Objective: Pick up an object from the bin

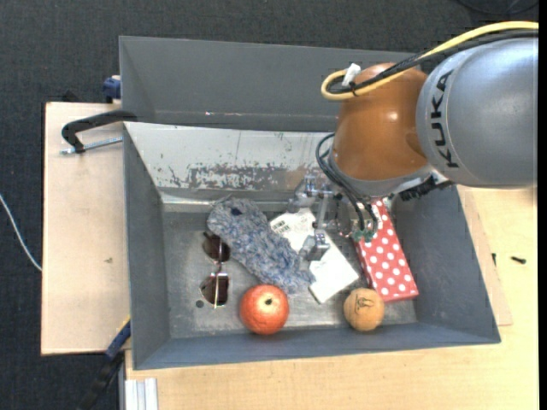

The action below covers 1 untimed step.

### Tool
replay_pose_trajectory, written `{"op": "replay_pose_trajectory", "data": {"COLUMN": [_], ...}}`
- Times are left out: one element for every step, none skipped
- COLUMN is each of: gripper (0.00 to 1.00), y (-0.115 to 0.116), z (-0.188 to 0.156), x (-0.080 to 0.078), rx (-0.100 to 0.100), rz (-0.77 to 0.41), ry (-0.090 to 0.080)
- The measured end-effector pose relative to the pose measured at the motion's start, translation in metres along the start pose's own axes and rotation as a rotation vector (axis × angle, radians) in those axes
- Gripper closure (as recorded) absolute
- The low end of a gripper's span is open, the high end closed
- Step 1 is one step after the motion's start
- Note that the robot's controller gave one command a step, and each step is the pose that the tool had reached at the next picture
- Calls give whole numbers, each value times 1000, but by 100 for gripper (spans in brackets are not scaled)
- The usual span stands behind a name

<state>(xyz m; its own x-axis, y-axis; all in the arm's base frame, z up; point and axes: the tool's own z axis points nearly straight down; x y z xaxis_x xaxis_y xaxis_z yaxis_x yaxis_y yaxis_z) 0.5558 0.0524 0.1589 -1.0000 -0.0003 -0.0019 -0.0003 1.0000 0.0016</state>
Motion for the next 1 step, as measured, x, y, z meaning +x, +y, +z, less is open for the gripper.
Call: {"op": "replay_pose_trajectory", "data": {"gripper": [0], "y": [0], "z": [0], "x": [0], "rx": [0], "rz": [0], "ry": [0]}}
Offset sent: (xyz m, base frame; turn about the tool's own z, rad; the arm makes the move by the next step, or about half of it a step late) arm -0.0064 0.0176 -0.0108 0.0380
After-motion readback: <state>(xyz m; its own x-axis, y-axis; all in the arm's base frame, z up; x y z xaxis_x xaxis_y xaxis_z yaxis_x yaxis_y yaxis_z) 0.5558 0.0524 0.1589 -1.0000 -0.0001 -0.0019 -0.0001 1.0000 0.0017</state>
